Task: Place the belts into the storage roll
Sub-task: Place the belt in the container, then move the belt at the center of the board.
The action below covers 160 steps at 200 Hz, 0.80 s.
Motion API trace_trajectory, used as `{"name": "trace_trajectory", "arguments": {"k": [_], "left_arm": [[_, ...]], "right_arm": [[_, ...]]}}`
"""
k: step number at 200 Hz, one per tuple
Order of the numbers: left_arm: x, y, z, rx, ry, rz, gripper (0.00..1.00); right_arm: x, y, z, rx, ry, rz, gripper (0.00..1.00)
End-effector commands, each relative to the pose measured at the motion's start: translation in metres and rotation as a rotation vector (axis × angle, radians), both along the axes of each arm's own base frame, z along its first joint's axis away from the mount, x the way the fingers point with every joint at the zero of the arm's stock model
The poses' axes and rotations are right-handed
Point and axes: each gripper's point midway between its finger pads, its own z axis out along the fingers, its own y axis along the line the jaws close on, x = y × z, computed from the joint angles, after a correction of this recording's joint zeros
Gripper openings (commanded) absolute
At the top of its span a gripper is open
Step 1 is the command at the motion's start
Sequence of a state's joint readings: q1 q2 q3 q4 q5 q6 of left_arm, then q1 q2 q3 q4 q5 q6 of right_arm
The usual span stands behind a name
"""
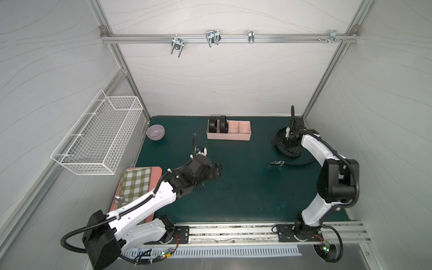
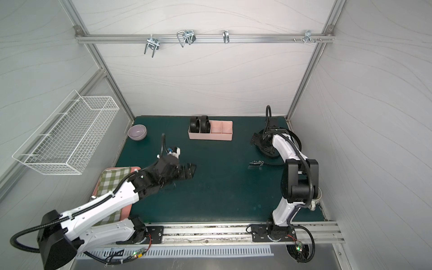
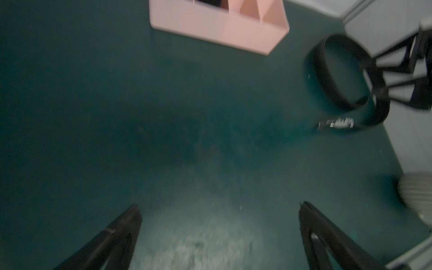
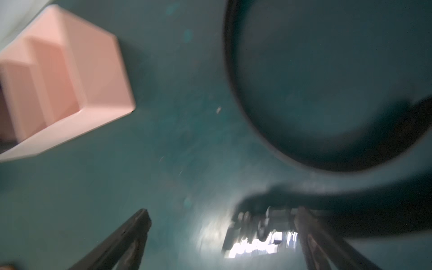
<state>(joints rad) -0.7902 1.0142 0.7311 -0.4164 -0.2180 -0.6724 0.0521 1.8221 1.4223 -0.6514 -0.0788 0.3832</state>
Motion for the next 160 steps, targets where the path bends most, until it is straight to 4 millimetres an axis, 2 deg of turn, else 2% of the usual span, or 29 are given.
{"name": "trace_trajectory", "arguments": {"k": [1, 24, 49, 77, 98, 107, 114, 131, 151, 160], "left_arm": [[-0.015, -0.001, 0.022, -0.137, -0.018, 0.015, 0.99], [-0.030, 0.017, 0.023, -0.129, -0.029, 0.013, 0.99], [-0.038, 0.033, 0.032, -0.126, -0.070, 0.024, 0.99], [-0.039, 0.041, 0.036, -0.102, -0.092, 0.030, 0.99], [-0.039, 0.039, 0.033, -0.096, -0.085, 0.021, 0.99], [-0.039, 0.039, 0.032, -0.091, -0.085, 0.019, 0.99], [-0.038, 0.039, 0.032, -0.088, -0.087, 0.018, 0.99], [-0.037, 0.044, 0.036, -0.070, -0.103, 0.028, 0.99], [-0.035, 0.054, 0.044, -0.054, -0.112, 0.052, 0.99], [-0.035, 0.060, 0.047, -0.053, -0.100, 0.064, 0.99]], "right_arm": [[0.023, 0.001, -0.022, -0.051, 0.054, 0.099, 0.99], [0.042, 0.005, -0.055, -0.070, 0.117, 0.154, 0.99], [0.043, 0.008, -0.081, -0.087, 0.168, 0.184, 0.93], [0.034, 0.011, -0.092, -0.103, 0.179, 0.223, 0.57], [0.025, 0.019, -0.087, -0.141, 0.162, 0.276, 0.14], [0.017, 0.031, -0.083, -0.164, 0.155, 0.317, 0.00], [0.010, 0.043, -0.079, -0.176, 0.147, 0.356, 0.00], [-0.018, 0.091, -0.066, -0.190, 0.122, 0.477, 0.00], [-0.072, 0.153, -0.049, -0.193, 0.083, 0.574, 0.00], [-0.108, 0.187, -0.045, -0.136, 0.071, 0.620, 0.00]]}}
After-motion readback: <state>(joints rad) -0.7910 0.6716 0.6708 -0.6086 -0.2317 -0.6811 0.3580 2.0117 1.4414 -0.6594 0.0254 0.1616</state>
